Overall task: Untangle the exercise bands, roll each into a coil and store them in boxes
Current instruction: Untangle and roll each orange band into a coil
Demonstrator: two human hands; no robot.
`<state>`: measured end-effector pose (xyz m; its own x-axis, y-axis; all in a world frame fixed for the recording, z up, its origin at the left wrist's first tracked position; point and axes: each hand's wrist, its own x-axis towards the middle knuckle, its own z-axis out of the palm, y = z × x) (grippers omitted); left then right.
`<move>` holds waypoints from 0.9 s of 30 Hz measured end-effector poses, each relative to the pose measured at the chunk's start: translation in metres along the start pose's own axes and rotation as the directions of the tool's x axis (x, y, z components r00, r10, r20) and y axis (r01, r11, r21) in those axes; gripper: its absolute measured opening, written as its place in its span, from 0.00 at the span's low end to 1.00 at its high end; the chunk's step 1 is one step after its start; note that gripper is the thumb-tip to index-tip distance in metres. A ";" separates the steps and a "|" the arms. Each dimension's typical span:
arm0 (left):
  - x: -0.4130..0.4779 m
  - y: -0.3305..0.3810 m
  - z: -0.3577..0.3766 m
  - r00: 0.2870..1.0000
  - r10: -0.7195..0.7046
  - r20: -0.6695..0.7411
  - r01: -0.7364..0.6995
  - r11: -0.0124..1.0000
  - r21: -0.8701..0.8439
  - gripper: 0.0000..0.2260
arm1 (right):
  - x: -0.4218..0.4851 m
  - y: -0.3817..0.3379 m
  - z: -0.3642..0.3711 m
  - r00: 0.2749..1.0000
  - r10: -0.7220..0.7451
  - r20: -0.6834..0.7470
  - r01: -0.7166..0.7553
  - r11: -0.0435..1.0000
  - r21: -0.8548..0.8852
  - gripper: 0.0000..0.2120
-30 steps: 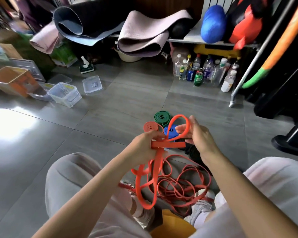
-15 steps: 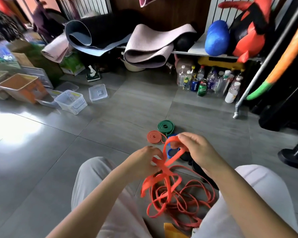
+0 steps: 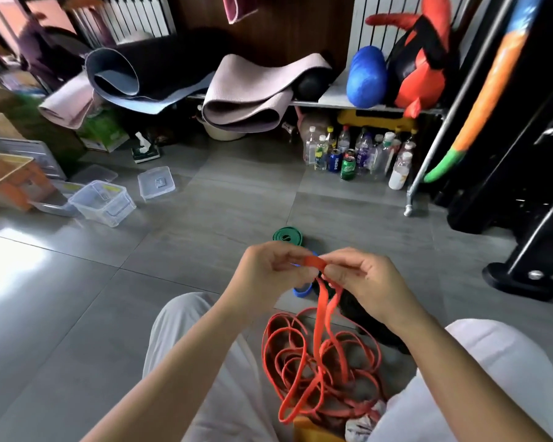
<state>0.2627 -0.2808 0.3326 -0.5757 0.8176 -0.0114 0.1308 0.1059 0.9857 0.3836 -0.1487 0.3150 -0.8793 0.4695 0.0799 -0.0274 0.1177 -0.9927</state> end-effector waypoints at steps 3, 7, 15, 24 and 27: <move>0.000 0.006 0.003 1.000 -0.005 0.004 0.006 0.996 -0.085 0.14 | -0.009 -0.002 0.000 0.997 -0.062 0.035 0.061 0.998 0.019 0.09; -0.004 0.014 0.005 1.000 0.000 0.007 0.001 0.987 -0.161 0.08 | -0.014 -0.001 0.004 0.997 -0.077 -0.020 0.076 0.996 -0.050 0.08; -0.009 0.021 0.001 0.997 0.079 -0.005 -0.079 0.985 -0.153 0.09 | -0.013 -0.003 0.007 0.998 -0.066 -0.019 0.067 0.997 0.037 0.13; -0.014 0.016 0.010 0.984 0.146 -0.102 -0.161 0.975 -0.153 0.09 | -0.016 0.005 0.017 1.000 -0.014 0.000 0.014 0.998 0.065 0.10; -0.015 0.010 0.010 0.988 0.099 -0.119 -0.135 0.931 -0.341 0.09 | -0.017 0.004 0.013 1.000 0.014 0.014 -0.016 0.991 0.131 0.12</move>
<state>0.2805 -0.2863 0.3408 -0.6520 0.7506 0.1066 -0.0756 -0.2043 0.9760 0.3927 -0.1675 0.3081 -0.8860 0.4591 0.0645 -0.0753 -0.0051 -0.9971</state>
